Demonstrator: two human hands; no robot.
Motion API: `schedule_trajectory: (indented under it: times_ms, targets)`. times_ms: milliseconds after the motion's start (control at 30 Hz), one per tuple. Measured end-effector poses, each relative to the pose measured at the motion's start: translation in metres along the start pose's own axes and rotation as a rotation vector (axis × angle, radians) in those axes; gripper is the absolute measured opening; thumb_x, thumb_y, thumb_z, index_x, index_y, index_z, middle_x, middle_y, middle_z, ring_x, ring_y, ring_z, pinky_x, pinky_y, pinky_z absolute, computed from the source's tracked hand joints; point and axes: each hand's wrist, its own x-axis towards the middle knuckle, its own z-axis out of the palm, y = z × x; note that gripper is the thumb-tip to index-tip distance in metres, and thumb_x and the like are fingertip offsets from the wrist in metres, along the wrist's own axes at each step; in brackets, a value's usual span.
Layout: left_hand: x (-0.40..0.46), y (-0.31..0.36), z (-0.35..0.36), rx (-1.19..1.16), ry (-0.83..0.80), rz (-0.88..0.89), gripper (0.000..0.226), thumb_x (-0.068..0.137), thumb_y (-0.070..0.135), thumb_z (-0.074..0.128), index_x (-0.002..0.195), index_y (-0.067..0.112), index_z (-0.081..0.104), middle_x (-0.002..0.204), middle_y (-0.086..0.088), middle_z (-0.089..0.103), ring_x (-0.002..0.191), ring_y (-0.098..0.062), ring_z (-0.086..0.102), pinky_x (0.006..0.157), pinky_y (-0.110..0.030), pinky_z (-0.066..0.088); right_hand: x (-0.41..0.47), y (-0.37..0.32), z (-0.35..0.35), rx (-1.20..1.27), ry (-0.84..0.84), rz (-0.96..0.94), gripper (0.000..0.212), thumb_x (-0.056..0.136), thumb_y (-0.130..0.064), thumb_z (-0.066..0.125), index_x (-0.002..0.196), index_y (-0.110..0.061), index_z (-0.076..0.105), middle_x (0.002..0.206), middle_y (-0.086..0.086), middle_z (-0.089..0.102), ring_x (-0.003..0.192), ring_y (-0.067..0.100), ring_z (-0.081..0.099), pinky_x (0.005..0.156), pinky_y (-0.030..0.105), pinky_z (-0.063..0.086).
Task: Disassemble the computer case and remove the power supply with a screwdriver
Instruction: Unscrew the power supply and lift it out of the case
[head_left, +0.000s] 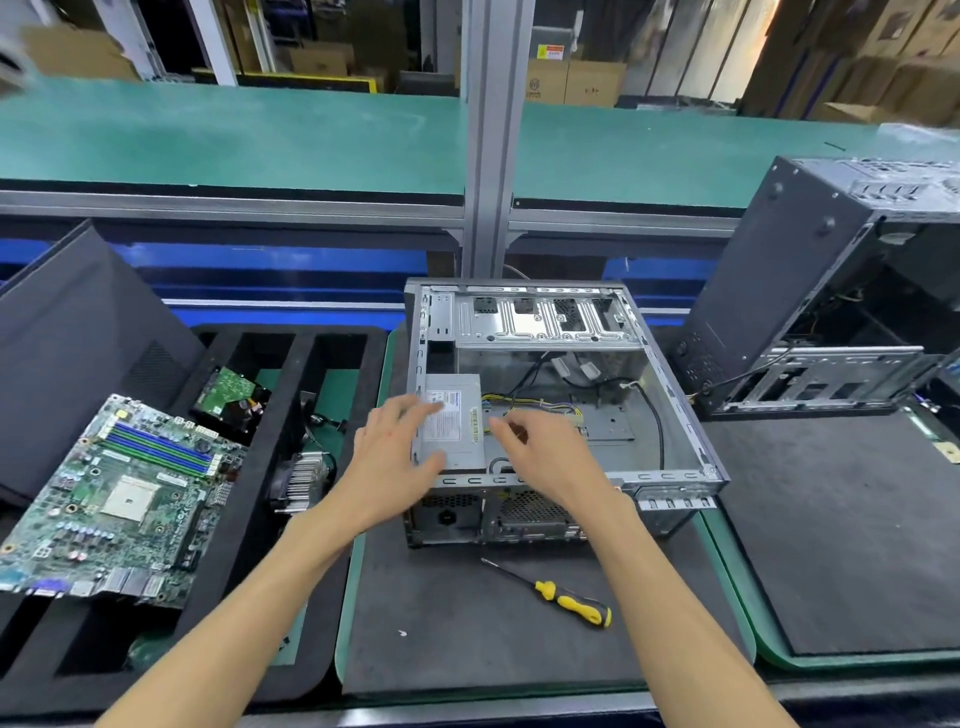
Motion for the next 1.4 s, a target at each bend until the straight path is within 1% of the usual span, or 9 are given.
schedule_trajectory:
  times_ms: [167,267,500,600,733,900,1033,1200,1400]
  targets:
    - [0.020,-0.006,0.006,-0.264,-0.086,-0.342,0.094,0.088,0.041,0.071,0.159,0.023,0.012,0.159,0.000,0.031,0.138,-0.021,0.041,0.108,-0.035,0.039,0.014,0.005,0.016,0.026,-0.063,0.000,0.039,0.102,-0.043,0.048,0.101,-0.013,0.073,0.089,0.005,0.075,0.084,0.022,0.067,0.079,0.042,0.057]
    - [0.027,-0.007,0.002,-0.355,-0.053,-0.368,0.093,0.083,0.036,0.078,0.157,0.025,0.023,0.151,0.004,0.045,0.128,-0.015,0.051,0.105,-0.035,0.045,0.020,0.010,0.015,0.089,-0.081,-0.006,0.033,0.101,-0.043,0.053,0.105,-0.021,0.076,0.095,-0.005,0.076,0.079,0.008,0.065,0.074,0.034,0.055]
    - [0.027,-0.001,-0.003,-0.364,-0.016,-0.375,0.087,0.079,0.038,0.082,0.151,0.029,0.033,0.139,0.003,0.056,0.114,-0.013,0.058,0.101,-0.042,0.050,0.032,0.009,0.011,0.195,-0.113,0.052,0.032,0.097,-0.049,0.059,0.093,-0.023,0.076,0.081,-0.005,0.075,0.078,0.016,0.071,0.074,0.036,0.057]
    - [0.027,0.004,-0.002,-0.322,-0.076,-0.366,0.093,0.084,0.037,0.077,0.156,0.023,0.020,0.145,0.004,0.051,0.121,-0.017,0.058,0.100,-0.037,0.050,0.031,0.007,0.015,0.160,-0.193,0.073,0.040,0.100,-0.054,0.047,0.088,-0.023,0.070,0.059,-0.011,0.060,0.053,0.010,0.056,0.060,0.031,0.047]
    - [0.029,0.004,-0.002,-0.476,-0.243,-0.355,0.102,0.077,0.014,0.084,0.153,0.023,0.016,0.130,0.005,0.061,0.098,0.000,0.064,0.066,-0.012,0.052,0.028,0.006,0.012,0.165,-0.291,0.035,0.038,0.096,-0.059,0.051,0.098,-0.026,0.071,0.068,-0.009,0.066,0.054,0.007,0.054,0.063,0.030,0.047]
    - [0.030,0.003,-0.003,-0.498,-0.256,-0.375,0.115,0.075,0.010,0.086,0.157,0.021,0.007,0.137,0.003,0.057,0.113,-0.009,0.060,0.089,-0.023,0.053,0.030,0.005,0.002,0.183,-0.437,-0.036,0.053,0.096,-0.052,0.060,0.142,-0.027,0.058,0.124,0.000,0.071,0.109,0.019,0.067,0.098,0.035,0.052]
    - [0.028,-0.004,-0.002,-0.495,-0.237,-0.326,0.099,0.074,0.014,0.087,0.146,0.037,0.022,0.120,0.022,0.058,0.108,0.001,0.060,0.070,-0.011,0.051,0.032,0.008,-0.003,0.196,-0.508,-0.077,0.056,0.096,-0.046,0.063,0.146,-0.023,0.053,0.139,-0.002,0.063,0.119,0.012,0.060,0.098,0.027,0.045]
    - [0.024,-0.011,0.000,-0.528,-0.200,-0.351,0.107,0.072,0.024,0.089,0.143,0.054,0.015,0.112,0.036,0.055,0.091,0.017,0.061,0.067,-0.006,0.049,0.037,0.012,-0.003,0.235,-0.570,-0.106,0.061,0.092,-0.040,0.071,0.147,-0.023,0.051,0.139,-0.005,0.061,0.076,-0.020,0.058,0.069,0.003,0.040]
    - [0.022,-0.015,0.001,-0.499,-0.178,-0.357,0.112,0.071,0.036,0.089,0.150,0.053,0.011,0.115,0.039,0.052,0.107,0.011,0.055,0.088,-0.021,0.046,0.034,0.014,0.000,0.275,-0.499,-0.113,0.057,0.091,-0.038,0.073,0.144,-0.025,0.055,0.132,-0.007,0.066,0.082,-0.015,0.060,0.066,-0.001,0.039]
